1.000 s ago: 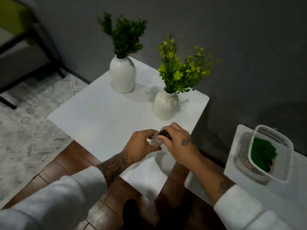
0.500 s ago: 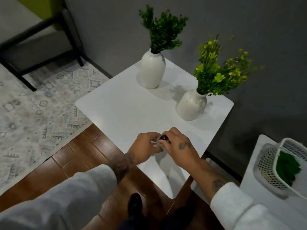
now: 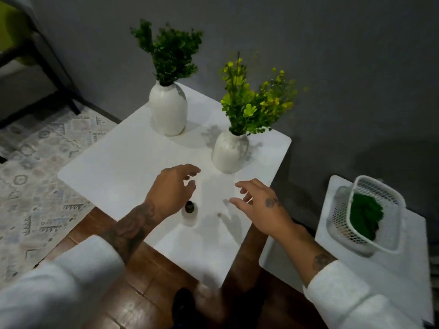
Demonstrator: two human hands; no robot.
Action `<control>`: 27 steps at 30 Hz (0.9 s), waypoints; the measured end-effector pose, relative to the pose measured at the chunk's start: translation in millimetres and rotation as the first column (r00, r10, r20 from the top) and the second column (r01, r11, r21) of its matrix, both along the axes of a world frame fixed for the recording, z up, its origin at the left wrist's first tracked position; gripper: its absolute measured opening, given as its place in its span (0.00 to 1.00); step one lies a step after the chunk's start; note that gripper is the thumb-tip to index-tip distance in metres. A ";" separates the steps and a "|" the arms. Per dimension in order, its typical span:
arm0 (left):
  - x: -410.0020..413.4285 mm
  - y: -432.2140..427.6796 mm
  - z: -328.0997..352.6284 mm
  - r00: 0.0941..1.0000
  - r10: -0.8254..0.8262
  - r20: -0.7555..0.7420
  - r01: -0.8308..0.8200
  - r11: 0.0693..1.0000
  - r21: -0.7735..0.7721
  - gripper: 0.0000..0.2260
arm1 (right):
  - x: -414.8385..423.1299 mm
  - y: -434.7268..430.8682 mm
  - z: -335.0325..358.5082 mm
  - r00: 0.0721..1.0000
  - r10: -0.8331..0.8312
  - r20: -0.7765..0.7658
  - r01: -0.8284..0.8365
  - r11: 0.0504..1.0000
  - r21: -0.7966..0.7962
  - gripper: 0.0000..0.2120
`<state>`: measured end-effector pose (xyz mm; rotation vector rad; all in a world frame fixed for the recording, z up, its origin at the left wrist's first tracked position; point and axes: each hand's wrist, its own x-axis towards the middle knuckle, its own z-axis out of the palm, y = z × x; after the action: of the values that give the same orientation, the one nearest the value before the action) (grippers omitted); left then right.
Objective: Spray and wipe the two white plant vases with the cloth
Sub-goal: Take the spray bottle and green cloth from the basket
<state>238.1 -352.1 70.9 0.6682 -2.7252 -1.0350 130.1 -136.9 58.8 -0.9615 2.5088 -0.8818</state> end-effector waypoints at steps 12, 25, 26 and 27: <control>-140.4 192.8 3.4 0.923 -0.383 -0.036 0.384 0.912 0.142 0.12 | -106.4 232.3 1.3 0.807 -0.590 0.000 0.589 0.805 0.064 0.13; -233.0 345.3 -77.1 0.859 -0.468 0.208 0.379 0.854 0.357 0.22 | -190.9 311.1 -82.7 0.920 -0.392 0.019 0.335 0.810 0.480 0.17; -236.3 347.4 -79.6 0.858 -0.468 0.210 0.376 0.852 0.363 0.23 | -194.7 309.0 -87.0 0.932 -0.361 0.025 0.300 0.812 0.501 0.17; -239.9 349.0 -83.5 0.860 -0.465 0.209 0.366 0.849 0.381 0.24 | -198.5 307.8 -93.4 0.943 -0.331 0.031 0.267 0.809 0.524 0.17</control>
<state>-1.7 -3.1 -12.7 0.2723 -3.0734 -1.6414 -68.4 170.9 -34.7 -0.3296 2.6167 -0.2838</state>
